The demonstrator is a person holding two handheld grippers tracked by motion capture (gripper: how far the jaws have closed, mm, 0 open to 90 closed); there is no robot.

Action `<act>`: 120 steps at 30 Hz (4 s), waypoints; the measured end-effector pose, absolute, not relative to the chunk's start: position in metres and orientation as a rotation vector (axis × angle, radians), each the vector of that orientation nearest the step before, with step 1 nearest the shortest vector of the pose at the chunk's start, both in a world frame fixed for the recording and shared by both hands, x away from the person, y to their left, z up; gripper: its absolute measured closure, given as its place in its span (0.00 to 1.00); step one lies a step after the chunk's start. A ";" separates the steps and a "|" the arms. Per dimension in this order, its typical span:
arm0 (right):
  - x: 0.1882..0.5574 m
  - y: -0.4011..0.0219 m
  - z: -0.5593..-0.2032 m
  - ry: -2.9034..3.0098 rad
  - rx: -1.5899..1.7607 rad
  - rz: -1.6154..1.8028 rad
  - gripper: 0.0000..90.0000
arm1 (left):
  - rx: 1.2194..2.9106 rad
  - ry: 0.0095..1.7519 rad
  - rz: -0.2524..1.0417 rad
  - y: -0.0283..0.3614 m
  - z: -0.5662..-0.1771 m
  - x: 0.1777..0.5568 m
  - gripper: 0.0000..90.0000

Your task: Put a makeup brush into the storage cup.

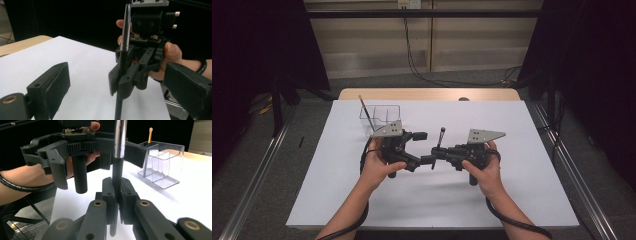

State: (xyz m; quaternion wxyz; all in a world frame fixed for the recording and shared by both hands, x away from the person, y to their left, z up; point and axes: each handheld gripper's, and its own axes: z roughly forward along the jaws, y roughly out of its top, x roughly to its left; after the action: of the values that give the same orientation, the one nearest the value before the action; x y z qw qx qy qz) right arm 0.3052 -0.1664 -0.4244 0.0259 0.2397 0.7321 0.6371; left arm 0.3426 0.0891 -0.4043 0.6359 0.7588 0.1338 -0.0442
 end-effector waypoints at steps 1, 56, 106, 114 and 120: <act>0.305 -0.166 -0.424 2.264 0.741 1.967 0.94 | 1.736 0.305 -0.099 0.088 -0.404 0.343 0.08; 0.297 -0.177 -0.426 2.243 0.710 1.944 0.49 | 1.653 0.278 -0.118 0.100 -0.392 0.349 0.93; 0.273 -0.249 -0.443 2.168 0.799 1.761 0.06 | 1.627 0.372 -0.023 0.135 -0.396 0.354 0.93; 0.270 -0.257 -0.444 2.168 0.803 1.745 0.06 | 1.615 0.383 -0.018 0.140 -0.398 0.356 0.93; 0.267 -0.262 -0.445 2.176 0.796 1.733 0.06 | 1.615 0.398 -0.005 0.144 -0.398 0.358 0.93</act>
State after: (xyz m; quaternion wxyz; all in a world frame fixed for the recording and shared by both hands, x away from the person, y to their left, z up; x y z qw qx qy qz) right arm 0.2667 -0.2620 -0.4455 0.1237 0.2729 0.7464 0.5943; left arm 0.3579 0.1444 -0.3983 0.6736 0.7176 0.1770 -0.0023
